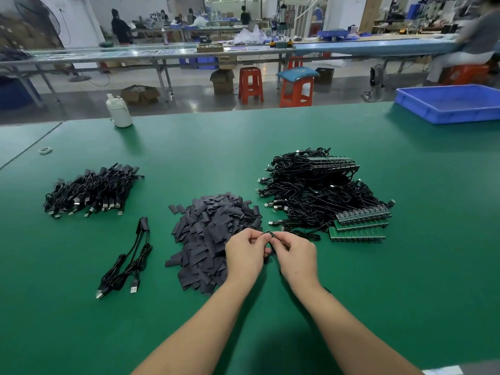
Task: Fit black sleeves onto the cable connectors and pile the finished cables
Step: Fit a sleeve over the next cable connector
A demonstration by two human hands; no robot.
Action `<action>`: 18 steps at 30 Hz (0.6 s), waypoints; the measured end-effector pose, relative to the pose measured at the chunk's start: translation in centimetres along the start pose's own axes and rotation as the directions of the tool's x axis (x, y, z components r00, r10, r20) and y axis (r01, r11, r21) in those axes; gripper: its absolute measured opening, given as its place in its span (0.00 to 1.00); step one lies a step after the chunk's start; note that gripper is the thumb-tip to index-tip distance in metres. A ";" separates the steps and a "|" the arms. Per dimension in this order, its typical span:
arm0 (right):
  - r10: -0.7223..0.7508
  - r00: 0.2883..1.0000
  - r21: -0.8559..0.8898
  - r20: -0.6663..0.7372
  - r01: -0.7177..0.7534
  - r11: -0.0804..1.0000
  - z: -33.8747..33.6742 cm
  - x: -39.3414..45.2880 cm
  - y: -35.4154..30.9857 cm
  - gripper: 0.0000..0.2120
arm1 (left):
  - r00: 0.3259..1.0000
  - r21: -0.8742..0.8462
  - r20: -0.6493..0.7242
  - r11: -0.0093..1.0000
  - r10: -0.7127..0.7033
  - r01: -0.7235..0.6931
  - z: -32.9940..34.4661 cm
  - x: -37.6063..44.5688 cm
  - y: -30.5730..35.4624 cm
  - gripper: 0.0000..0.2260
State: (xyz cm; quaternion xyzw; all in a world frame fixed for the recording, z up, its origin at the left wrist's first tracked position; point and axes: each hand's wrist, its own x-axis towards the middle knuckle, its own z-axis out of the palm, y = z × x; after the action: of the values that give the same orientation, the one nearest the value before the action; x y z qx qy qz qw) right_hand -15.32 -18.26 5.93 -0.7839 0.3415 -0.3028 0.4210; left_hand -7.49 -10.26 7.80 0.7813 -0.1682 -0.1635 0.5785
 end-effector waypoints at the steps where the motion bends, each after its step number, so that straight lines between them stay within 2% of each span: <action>1: 0.004 1.000 -0.002 -0.006 -0.004 1.000 0.1 0.0 0.0 0.06 | 1.000 0.004 0.002 1.000 0.004 -0.004 -0.1 0.0 0.0 0.07; 18: 0.042 0.999 0.024 0.006 -0.042 0.999 0.4 -0.3 -0.1 0.06 | 1.000 -0.009 0.009 1.000 0.027 -0.027 -0.4 0.2 -0.6 0.06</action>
State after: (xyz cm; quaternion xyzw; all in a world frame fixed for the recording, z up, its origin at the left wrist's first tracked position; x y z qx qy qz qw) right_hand -15.15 -17.78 5.73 -0.7723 0.3529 -0.2957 0.4376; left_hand -7.08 -9.89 7.27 0.7755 -0.1808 -0.1598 0.5835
